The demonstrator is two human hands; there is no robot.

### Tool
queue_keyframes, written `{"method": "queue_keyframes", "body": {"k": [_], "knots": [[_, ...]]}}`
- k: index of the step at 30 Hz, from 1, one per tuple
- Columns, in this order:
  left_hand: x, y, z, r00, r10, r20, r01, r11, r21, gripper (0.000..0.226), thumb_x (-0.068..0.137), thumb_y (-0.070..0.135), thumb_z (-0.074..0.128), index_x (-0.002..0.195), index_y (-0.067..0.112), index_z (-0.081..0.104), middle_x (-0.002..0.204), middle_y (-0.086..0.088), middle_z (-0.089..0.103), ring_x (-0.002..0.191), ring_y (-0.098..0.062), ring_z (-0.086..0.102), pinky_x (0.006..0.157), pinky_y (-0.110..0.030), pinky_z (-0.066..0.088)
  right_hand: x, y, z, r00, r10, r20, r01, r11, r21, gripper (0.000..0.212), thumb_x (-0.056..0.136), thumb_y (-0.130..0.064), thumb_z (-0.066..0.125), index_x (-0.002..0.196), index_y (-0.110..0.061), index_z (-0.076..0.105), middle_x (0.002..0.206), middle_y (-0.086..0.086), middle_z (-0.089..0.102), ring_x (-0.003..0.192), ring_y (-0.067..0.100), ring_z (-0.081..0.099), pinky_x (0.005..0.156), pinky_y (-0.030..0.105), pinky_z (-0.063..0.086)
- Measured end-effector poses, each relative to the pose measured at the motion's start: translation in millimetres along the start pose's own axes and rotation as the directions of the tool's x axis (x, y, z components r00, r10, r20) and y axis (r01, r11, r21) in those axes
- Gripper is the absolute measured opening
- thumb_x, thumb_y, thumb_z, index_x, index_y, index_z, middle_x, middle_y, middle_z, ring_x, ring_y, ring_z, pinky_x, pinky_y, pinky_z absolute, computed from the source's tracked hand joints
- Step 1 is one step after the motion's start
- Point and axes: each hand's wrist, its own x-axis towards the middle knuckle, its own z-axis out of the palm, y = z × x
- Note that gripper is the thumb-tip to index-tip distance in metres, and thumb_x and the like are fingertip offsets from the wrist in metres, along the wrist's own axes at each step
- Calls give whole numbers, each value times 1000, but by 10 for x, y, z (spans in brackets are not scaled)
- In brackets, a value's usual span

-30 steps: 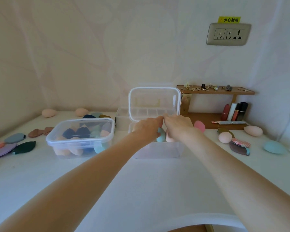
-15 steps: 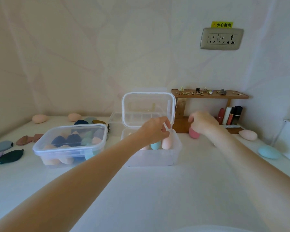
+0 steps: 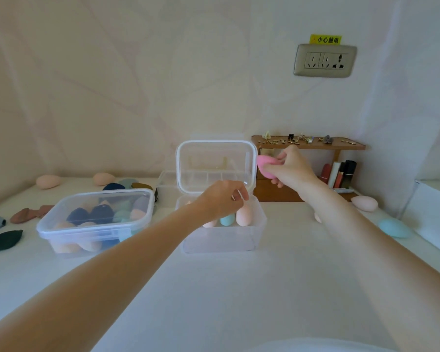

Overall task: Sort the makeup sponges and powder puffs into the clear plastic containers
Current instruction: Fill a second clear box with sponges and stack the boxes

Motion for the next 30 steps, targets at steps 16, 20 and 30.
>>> {"method": "queue_keyframes", "body": {"k": [16, 20, 30], "knots": [[-405, -281, -551, 985, 2, -175, 59, 937, 345, 28, 90, 12, 44, 108, 15, 65, 111, -4, 67, 104, -22, 60, 87, -25, 42, -341, -271, 601, 765, 37, 643, -53, 999, 6, 16, 87, -23, 65, 94, -9, 63, 76, 2, 52, 60, 11, 38, 53, 19, 29], [-485, -377, -619, 976, 11, -218, 81, 909, 408, 32, 92, 7, 37, 111, 15, 62, 113, -4, 65, 107, -22, 58, 81, -21, 32, -394, -310, 843, 735, 66, 675, -36, 998, -59, 13, 84, -20, 68, 83, -7, 65, 68, 4, 55, 55, 11, 46, 52, 19, 35], [-523, -446, -588, 989, -67, -133, 115, 915, 387, 33, 90, 5, 39, 112, 14, 61, 116, -5, 63, 112, -20, 54, 77, -20, 32, -431, -412, 1028, 776, 33, 630, 215, 925, -314, 29, 78, -14, 68, 106, -8, 65, 82, 5, 62, 68, 17, 56, 61, 23, 46]]}}
